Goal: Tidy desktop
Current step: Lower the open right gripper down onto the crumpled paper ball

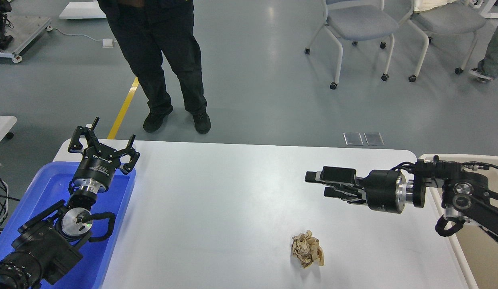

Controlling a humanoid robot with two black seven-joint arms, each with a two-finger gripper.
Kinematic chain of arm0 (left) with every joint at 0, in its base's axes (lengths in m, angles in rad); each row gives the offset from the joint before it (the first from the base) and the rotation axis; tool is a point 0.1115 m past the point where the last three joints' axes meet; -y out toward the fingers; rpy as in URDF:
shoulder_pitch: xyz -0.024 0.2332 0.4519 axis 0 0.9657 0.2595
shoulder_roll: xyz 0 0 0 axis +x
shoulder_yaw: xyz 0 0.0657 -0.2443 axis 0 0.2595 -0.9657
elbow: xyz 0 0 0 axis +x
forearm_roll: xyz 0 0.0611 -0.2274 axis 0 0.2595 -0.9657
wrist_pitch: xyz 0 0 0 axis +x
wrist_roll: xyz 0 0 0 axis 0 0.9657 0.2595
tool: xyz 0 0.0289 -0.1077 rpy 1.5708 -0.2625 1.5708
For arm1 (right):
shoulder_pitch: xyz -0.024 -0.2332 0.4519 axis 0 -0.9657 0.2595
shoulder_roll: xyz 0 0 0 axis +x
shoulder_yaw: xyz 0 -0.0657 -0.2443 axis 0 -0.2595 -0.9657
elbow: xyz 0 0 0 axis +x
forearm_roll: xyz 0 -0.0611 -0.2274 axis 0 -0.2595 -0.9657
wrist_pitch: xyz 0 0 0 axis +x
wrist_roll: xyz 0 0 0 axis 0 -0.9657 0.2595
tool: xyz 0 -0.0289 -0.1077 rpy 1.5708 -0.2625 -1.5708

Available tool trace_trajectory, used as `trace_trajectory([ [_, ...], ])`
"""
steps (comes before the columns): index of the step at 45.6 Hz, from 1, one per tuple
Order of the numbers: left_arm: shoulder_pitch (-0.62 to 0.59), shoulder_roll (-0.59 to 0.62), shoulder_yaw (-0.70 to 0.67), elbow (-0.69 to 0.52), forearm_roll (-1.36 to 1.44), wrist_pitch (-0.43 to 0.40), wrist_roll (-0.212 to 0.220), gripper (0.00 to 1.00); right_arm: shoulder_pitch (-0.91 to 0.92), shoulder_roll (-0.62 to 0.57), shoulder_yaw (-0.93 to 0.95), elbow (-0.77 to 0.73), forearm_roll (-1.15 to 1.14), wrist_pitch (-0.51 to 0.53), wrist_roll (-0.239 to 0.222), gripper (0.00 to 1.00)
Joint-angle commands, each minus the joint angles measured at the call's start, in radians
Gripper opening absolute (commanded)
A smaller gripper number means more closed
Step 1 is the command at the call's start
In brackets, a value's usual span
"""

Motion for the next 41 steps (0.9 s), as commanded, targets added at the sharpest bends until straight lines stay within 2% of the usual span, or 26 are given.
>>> trace_trajectory([
  [1,0.000,0.000,0.000,0.000,0.000,0.000,0.000,1.00,-0.073,-0.010,-0.025,0.049,-0.277,-0.061,0.028,1.00],
  [9,0.000,0.001,0.000,0.000,0.000,0.000,0.000,1.00,-0.101,0.004,-0.035,0.047,-0.302,-0.068,0.024,1.00],
  [23,0.000,0.000,0.000,0.000,0.000,-0.001,0.000,1.00,-0.081,0.000,-0.193,0.015,-0.397,-0.060,-0.012,1.00],
  [35,0.000,0.001,0.001,0.000,0.000,-0.001,0.000,1.00,0.088,0.041,-0.283,-0.114,-0.403,-0.043,-0.055,1.00],
  [41,0.000,0.000,0.001,0.000,0.000,-0.001,0.000,1.00,0.114,0.079,-0.308,-0.143,-0.403,-0.029,-0.061,1.00],
])
